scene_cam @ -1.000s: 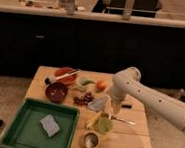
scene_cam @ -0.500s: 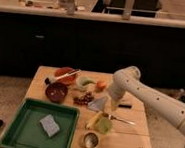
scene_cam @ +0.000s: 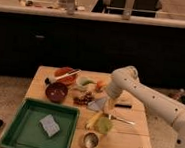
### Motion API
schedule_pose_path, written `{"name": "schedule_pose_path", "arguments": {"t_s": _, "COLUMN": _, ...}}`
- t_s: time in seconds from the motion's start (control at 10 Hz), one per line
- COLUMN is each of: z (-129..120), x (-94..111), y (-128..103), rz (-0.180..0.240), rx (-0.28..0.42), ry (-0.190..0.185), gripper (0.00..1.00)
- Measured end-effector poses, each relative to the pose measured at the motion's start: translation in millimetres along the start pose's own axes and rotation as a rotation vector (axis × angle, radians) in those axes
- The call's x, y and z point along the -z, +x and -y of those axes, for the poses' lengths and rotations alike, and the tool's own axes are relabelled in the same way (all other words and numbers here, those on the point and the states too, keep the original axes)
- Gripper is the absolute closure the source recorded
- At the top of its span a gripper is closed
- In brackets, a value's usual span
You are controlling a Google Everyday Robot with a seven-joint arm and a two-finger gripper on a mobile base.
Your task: Wipe purple bowl with towel
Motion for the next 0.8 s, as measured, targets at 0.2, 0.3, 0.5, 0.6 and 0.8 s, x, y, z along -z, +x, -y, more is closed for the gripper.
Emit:
{"name": "schedule_pose_path", "arguments": {"t_s": 0.2, "z": 2, "x": -13, "y": -7, "rz": 0.024, "rx": 0.011, "ry": -0.014, "gripper": 0.2}}
{"name": "schedule_pose_path", "arguments": {"t_s": 0.3, "z": 3, "x": -19, "y": -10, "rz": 0.033, "rx": 0.014, "ry": -0.02, "gripper": 0.2}}
{"name": "schedule_pose_path", "arguments": {"t_s": 0.5, "z": 10, "x": -29, "y": -21, "rz": 0.049, "rx": 0.029, "ry": -0.029, "gripper": 0.2}}
{"name": "schedule_pose_path", "arguments": {"t_s": 0.6, "z": 12, "x": -32, "y": -22, "rz": 0.054, "rx": 0.033, "ry": -0.031, "gripper": 0.2}}
{"name": "schedule_pose_path", "arguments": {"t_s": 0.8, "z": 10, "x": -35, "y": -19, "rz": 0.057, "rx": 0.03, "ry": -0.042, "gripper": 0.2}}
